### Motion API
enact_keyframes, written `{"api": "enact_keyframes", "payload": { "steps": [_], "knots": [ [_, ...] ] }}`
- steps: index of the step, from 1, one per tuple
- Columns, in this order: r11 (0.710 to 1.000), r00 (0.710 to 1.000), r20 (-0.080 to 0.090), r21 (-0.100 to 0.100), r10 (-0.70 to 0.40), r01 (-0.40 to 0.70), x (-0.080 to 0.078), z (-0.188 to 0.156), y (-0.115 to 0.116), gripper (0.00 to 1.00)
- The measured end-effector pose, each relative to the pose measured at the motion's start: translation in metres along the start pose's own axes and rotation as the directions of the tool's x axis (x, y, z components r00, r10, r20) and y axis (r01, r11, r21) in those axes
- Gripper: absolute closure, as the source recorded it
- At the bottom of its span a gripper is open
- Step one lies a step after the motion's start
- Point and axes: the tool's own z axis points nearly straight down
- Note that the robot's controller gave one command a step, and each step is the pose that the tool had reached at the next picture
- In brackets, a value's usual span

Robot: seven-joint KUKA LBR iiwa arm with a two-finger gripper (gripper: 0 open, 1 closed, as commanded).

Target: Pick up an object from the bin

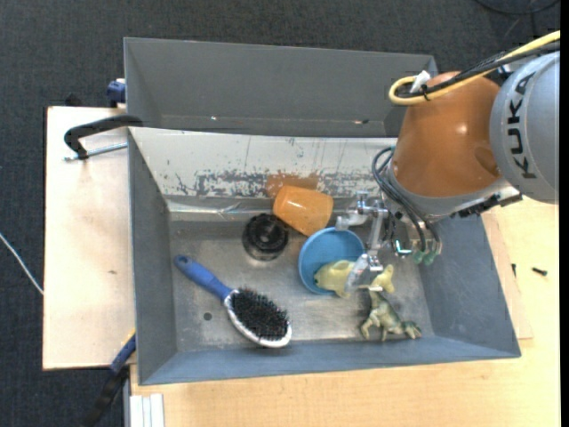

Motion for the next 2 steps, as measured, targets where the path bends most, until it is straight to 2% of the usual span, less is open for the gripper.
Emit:
{"api": "enact_keyframes", "payload": {
  "steps": [1, 2],
  "knots": [
    [1.0, 1.0, 0.012, 0.001, -0.007, 0.007, -0.0509, 0.1006, -0.0152, 0.0],
    [1.0, 1.0, 0.012, 0.001, -0.007, 0.007, -0.0518, 0.1, -0.0154, 1.0]
  ]
}}
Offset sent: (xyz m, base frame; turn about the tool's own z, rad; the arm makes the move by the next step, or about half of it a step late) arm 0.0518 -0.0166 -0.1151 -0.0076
